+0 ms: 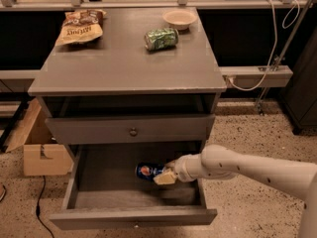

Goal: Place pepsi can into middle drawer

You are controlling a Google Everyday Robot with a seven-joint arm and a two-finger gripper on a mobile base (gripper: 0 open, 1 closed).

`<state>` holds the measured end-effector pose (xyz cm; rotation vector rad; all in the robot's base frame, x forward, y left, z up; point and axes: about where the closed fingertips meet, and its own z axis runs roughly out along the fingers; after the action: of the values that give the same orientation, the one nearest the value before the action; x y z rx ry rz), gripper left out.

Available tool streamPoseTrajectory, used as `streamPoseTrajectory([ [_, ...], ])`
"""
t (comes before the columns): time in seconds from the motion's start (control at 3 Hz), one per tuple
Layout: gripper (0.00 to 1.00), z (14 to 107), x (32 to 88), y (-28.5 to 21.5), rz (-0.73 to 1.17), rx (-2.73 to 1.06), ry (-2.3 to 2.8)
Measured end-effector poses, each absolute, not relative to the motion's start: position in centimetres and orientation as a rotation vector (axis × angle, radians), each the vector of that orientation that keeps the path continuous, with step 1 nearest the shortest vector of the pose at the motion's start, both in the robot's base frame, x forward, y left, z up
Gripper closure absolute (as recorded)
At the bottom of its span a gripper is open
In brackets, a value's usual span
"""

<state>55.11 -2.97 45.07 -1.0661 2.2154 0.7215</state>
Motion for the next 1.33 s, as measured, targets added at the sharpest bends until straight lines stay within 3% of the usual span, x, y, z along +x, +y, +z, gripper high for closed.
streamPoseTrajectory([
  [1.0, 0.05, 40.8, 57.0, -0.3, 0.772, -1.087, 2.254],
  [1.33, 0.00, 40.9, 56.8, -1.1, 0.753, -1.103, 2.261],
])
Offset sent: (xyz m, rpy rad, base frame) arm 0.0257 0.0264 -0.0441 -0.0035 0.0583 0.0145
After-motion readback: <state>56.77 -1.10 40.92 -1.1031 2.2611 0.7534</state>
